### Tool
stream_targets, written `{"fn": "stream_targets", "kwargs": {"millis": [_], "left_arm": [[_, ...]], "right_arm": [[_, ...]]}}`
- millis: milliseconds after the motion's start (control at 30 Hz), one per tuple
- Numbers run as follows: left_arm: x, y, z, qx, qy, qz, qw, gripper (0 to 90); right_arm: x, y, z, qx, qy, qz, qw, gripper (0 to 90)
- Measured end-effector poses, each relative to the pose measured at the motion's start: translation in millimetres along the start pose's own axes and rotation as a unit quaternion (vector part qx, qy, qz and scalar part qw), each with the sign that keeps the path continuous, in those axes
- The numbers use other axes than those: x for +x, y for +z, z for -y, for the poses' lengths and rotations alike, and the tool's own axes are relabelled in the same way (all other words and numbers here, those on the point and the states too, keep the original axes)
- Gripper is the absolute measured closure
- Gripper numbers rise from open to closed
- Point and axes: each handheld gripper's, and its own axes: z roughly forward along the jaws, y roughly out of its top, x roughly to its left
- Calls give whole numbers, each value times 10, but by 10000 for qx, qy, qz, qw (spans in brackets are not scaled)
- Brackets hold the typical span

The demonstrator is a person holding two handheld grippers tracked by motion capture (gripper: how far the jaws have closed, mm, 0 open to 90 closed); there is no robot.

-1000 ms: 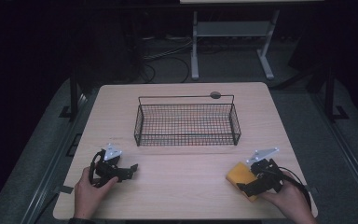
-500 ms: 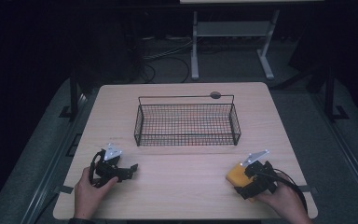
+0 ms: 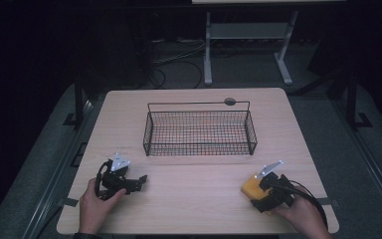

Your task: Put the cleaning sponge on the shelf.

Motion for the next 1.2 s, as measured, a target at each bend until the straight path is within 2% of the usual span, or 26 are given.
{"fn": "stream_targets", "kwargs": {"millis": [167,633,1200], "left_arm": [[0,0,0,0,1,0,10000,126],[0,0,0,2,2,0,10000,125],[-2,2,0,-14,-15,1,10000,125]], "right_arm": [[-5,-11,1,-19,13,-57,10000,221],[-37,-68,-13,-60,45,-66,9999,225],[-182,-201,-97,-237,145,-21,9996,226]]}}
